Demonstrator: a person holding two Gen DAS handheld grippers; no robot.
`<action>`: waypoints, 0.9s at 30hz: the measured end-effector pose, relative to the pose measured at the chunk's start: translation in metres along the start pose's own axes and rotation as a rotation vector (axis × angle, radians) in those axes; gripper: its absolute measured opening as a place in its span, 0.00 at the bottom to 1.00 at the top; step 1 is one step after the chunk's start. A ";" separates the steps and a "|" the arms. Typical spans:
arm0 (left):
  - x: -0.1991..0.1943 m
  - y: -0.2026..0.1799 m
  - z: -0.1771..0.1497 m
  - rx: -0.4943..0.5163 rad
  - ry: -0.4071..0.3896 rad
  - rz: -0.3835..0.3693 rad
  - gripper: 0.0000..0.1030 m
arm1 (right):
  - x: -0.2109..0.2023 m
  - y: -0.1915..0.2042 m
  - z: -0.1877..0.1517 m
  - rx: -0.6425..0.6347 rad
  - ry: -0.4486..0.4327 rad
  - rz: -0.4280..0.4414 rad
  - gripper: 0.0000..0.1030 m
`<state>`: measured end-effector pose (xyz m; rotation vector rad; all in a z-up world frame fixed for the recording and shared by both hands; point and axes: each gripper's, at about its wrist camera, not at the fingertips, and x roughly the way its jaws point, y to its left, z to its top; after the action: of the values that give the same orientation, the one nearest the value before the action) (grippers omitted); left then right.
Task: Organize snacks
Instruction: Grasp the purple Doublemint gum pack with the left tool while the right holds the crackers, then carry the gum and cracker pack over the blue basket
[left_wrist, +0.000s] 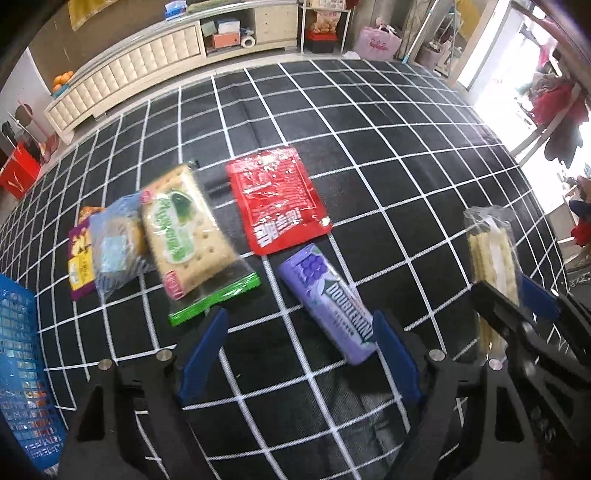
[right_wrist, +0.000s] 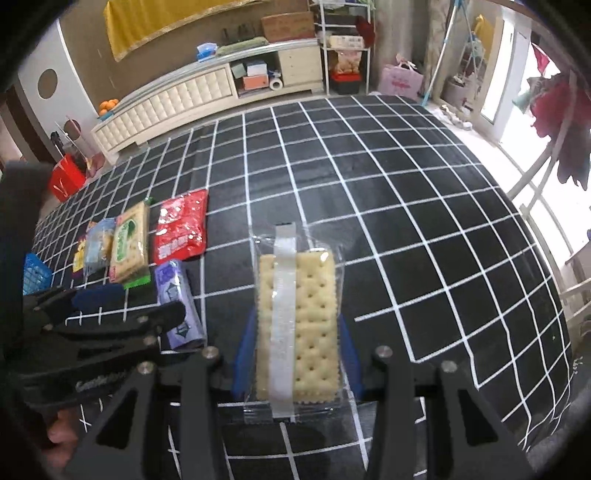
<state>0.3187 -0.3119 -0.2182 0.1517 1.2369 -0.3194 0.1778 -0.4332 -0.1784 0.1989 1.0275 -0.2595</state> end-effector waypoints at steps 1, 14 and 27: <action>0.004 -0.001 0.002 -0.008 0.007 0.000 0.74 | 0.001 -0.001 0.000 0.003 0.003 0.002 0.45; 0.035 -0.014 0.002 0.037 0.037 0.027 0.34 | 0.008 0.001 0.001 -0.007 0.036 0.007 0.45; -0.023 0.010 -0.036 0.081 -0.053 -0.054 0.29 | -0.029 0.028 -0.003 -0.010 0.020 0.063 0.45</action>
<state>0.2833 -0.2883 -0.2091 0.1790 1.1775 -0.4185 0.1700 -0.4018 -0.1534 0.2247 1.0401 -0.1956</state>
